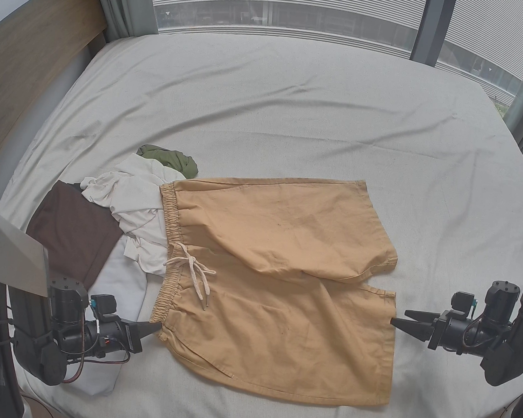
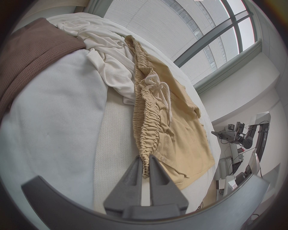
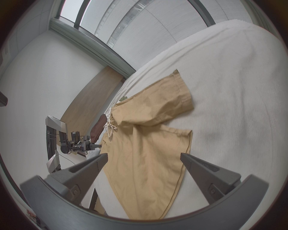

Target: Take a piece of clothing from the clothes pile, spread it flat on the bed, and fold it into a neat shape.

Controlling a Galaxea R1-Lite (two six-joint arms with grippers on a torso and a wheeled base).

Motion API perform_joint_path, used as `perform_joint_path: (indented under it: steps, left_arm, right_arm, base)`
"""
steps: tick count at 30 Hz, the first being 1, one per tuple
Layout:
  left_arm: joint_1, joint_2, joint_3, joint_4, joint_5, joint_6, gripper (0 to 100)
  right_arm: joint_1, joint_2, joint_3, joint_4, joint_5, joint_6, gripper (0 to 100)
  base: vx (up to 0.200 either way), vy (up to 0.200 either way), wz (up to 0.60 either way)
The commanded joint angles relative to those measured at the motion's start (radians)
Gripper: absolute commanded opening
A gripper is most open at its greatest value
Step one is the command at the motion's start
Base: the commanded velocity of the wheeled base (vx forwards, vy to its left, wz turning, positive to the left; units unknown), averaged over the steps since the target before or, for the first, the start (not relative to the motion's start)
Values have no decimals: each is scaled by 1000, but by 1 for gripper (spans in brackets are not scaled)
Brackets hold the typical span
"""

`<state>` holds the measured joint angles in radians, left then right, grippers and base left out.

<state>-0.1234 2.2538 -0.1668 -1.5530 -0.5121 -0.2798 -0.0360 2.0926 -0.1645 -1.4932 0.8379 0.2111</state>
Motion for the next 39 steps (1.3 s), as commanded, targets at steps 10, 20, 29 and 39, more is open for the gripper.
perform_joint_path:
  steps: [10,20,29,39]
  left_arm:
    - [-2,6,3,-1,1,1,0]
    - [-4,7,6,-1,0,1,0]
    - [-7,7,9,-1,0,1,0]
    - [-7,12,10,-1,1,1,0]
  right_arm:
    - [5,40,82,146,0,-202,100]
    - [7,75,112,195,0,-274,100]
    - [34,118,164,199,0,-349,100]
    - [36,165,164,200,-2,-381,100]
  base:
    - [0,0,0]
    - [0,0,0]
    - [0,0,0]
    - [0,0,0]
